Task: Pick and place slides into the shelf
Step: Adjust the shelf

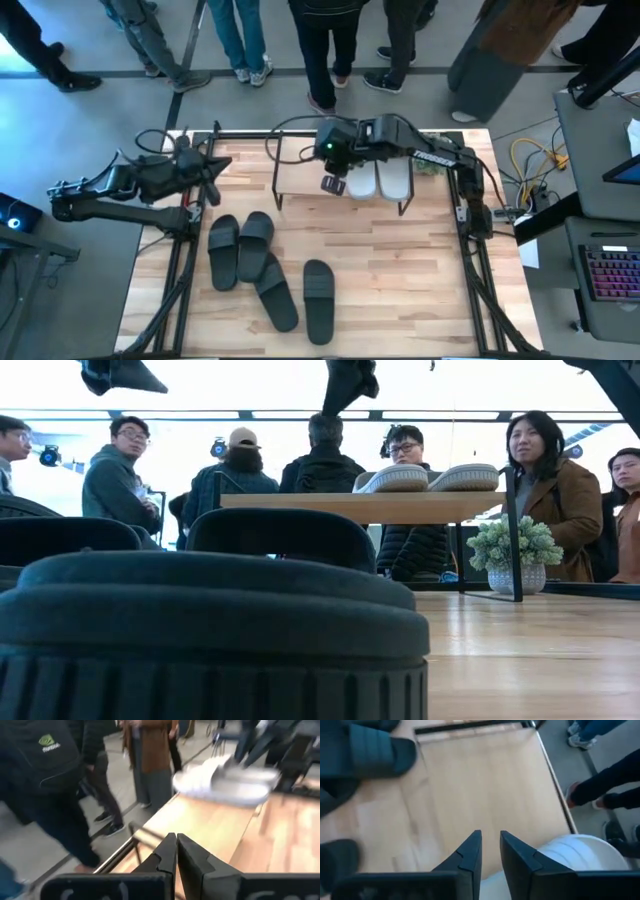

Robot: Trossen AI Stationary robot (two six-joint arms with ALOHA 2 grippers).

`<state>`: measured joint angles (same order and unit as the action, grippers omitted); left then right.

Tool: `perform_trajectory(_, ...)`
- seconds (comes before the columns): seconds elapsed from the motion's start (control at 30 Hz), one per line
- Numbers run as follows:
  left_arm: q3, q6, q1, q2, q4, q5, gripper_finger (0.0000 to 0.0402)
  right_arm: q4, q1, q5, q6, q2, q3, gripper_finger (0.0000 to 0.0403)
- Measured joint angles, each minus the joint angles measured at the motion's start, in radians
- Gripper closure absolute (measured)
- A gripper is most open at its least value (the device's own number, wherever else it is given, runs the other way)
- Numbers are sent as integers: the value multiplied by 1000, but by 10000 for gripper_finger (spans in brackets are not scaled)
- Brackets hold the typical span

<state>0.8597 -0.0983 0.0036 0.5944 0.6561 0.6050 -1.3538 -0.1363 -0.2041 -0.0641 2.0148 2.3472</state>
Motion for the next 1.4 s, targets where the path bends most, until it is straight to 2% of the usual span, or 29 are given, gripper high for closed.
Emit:
perform_trajectory(0.17, -3, -1, 43, 42, 102, -5, 402, 76, 20, 4, -38, 9, -31, 359)
perform_trajectory(0.23, -5, 1, 75, 66, 102, -42, 402, 91, 19, 4, -41, 17, -46, 364)
perform_trajectory(0.33, -28, 26, 137, 134, 74, -145, 402, 104, 19, 2, -42, 16, -70, 369)
perform_trajectory(0.43, -64, 33, 208, 200, -14, -290, 402, 101, 21, 3, -41, 15, -88, 369)
perform_trajectory(0.5, -84, 17, 264, 237, -94, -381, 402, 101, 21, 3, -42, 15, -96, 369)
perform_trajectory(0.6, -78, -46, 363, 272, -150, -458, 402, 100, 21, -2, -41, 9, -111, 369)
perform_trajectory(0.67, -76, -52, 432, 288, -147, -511, 402, 101, 21, -6, -41, 5, -121, 369)
perform_trajectory(0.77, -80, -46, 494, 321, -161, -643, 402, 103, 20, -6, -46, 3, -137, 369)
perform_trajectory(0.93, -79, -15, 517, 370, -172, -687, 402, 148, 16, -6, -44, 3, -172, 369)
perform_trajectory(1.1, -78, -14, 513, 400, -180, -777, 402, 184, 5, -6, -33, 2, -193, 369)
perform_trajectory(1.23, -78, -16, 511, 392, -177, -814, 402, 185, -5, -6, -33, 2, -218, 369)
perform_trajectory(1.4, -78, -17, 510, 374, -184, -926, 402, 189, -21, -6, -29, 2, -254, 369)
